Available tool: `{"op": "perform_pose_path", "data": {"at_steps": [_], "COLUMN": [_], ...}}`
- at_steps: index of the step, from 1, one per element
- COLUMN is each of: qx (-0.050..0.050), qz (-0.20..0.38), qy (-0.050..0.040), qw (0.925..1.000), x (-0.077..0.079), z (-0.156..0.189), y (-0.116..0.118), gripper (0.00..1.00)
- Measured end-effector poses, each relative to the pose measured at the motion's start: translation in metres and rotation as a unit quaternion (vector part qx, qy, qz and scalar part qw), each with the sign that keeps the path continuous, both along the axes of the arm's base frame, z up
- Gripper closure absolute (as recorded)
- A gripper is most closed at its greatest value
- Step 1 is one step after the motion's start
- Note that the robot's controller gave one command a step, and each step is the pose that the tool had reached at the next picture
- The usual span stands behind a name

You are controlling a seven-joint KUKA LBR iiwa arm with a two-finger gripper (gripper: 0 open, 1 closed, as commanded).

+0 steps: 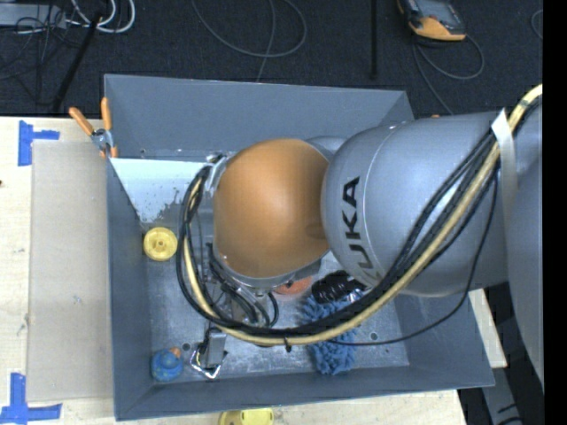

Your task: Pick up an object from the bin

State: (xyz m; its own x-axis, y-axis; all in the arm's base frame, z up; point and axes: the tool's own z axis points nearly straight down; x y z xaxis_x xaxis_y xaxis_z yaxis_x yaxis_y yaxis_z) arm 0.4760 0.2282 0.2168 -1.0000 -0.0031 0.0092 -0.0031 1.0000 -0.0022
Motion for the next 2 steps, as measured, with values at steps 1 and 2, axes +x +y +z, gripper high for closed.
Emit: {"op": "perform_pose_path", "data": {"at_steps": [1, 2], "qx": [0.001, 0.001], "qz": [-0.002, 0.002], "qy": [-0.0036, -0.0044], "qw": [1.0, 1.0], "x": [0.002, 0.017], "z": [0.004, -0.028], "y": [-0.001, -0.043], "gripper": [0.0, 0.0]}}
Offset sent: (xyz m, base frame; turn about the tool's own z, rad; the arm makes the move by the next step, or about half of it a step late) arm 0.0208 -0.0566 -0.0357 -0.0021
